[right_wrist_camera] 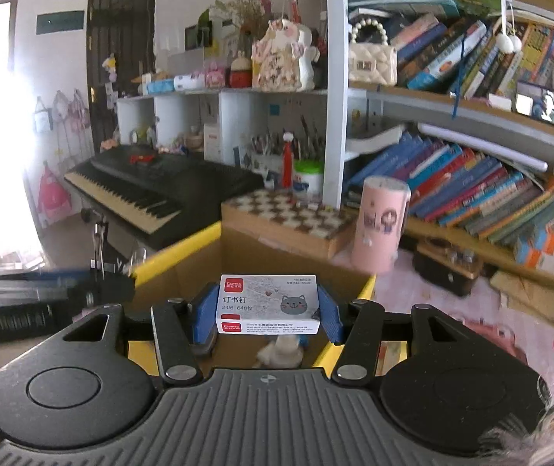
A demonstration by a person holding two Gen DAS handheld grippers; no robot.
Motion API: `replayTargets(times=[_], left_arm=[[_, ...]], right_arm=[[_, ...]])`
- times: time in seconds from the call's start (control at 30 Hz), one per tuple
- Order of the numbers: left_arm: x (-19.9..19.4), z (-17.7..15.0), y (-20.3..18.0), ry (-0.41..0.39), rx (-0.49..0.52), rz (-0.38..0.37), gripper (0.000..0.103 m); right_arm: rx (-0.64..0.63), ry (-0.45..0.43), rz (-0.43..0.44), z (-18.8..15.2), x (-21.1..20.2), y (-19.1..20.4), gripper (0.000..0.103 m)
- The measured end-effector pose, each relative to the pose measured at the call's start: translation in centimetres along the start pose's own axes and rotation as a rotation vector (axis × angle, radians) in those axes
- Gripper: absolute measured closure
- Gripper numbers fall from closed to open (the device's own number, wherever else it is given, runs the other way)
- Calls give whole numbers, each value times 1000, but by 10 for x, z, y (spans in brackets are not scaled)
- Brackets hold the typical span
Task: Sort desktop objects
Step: 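Carry the card box and binder clip with both tools over the yellow box, then open the right gripper to drop the card box while the left releases the clip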
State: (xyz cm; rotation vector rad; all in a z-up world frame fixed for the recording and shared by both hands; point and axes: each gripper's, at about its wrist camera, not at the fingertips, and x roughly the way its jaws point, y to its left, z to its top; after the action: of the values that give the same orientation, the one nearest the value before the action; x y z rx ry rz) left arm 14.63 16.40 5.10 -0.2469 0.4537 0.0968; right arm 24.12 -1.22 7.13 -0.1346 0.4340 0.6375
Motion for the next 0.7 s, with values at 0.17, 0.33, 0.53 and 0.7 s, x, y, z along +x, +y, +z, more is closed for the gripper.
replayTargets(times=[0.17,0.33,0.53,0.7], left_arm=[[34,-3,-9,55,40,27,65],[65,-10,-20,141,20,19,65],[90,-17,-29,226,36,26,65],[103,-19,-35,269,60,30,65]], right_arm=[[-16,31,43,19,39,-15,52],[-62,147,126,35,96,-15,52],[-229,340,172,31,170,0,52],[-211,450,174,16,204,-1,52]])
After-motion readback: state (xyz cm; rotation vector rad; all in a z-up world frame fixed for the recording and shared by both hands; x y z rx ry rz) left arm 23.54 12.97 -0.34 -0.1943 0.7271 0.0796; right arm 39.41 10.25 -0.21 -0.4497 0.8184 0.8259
